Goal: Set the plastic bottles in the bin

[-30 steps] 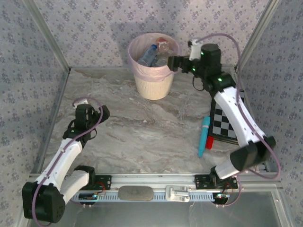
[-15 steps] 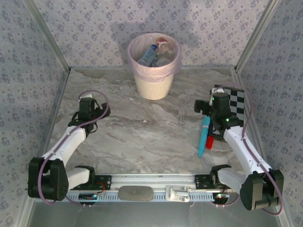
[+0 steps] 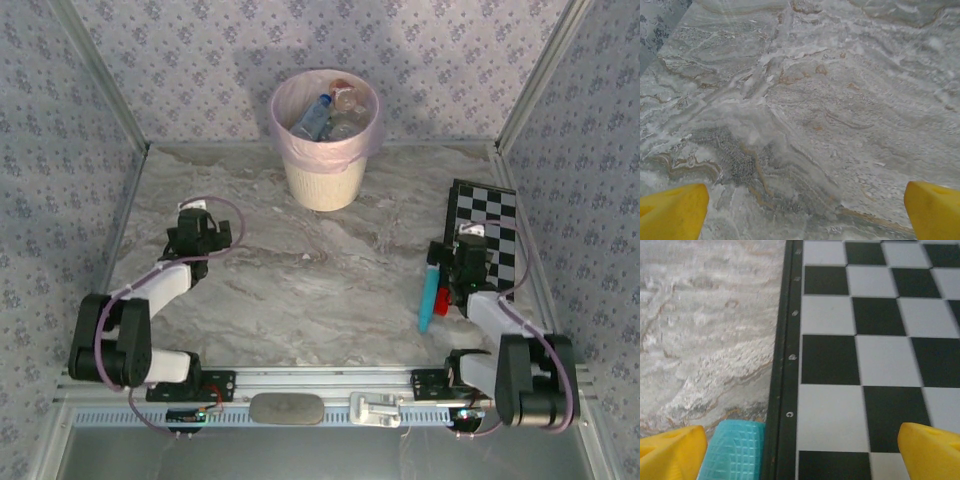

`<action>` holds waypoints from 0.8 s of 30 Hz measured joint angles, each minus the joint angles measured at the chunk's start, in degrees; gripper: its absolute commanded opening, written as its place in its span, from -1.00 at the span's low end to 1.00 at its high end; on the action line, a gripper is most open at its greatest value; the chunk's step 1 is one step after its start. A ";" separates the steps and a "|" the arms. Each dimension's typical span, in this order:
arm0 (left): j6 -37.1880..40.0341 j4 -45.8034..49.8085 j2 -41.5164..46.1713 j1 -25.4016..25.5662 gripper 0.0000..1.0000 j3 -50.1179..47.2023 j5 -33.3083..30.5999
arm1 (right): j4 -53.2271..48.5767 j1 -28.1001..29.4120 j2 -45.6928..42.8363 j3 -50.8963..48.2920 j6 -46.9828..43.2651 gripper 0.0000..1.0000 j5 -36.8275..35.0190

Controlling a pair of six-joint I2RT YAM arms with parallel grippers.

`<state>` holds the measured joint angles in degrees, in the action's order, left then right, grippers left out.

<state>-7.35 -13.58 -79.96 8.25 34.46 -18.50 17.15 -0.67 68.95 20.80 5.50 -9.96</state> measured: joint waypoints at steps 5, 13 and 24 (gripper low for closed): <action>4.37 -6.67 -3.87 0.48 0.99 -1.86 -0.63 | 6.34 0.17 6.64 2.01 -3.28 1.00 3.45; 10.95 -18.51 -4.17 1.29 0.99 -6.29 -0.42 | 19.93 0.33 14.82 3.04 -5.16 1.00 2.82; 10.16 -28.04 -4.46 -2.62 0.99 -10.82 1.40 | 29.33 0.33 17.97 0.72 -5.16 1.00 1.05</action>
<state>2.81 -41.63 -84.42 5.63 23.64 -17.10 46.48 -0.34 86.91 21.52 0.34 -8.91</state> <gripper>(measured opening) 0.998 0.998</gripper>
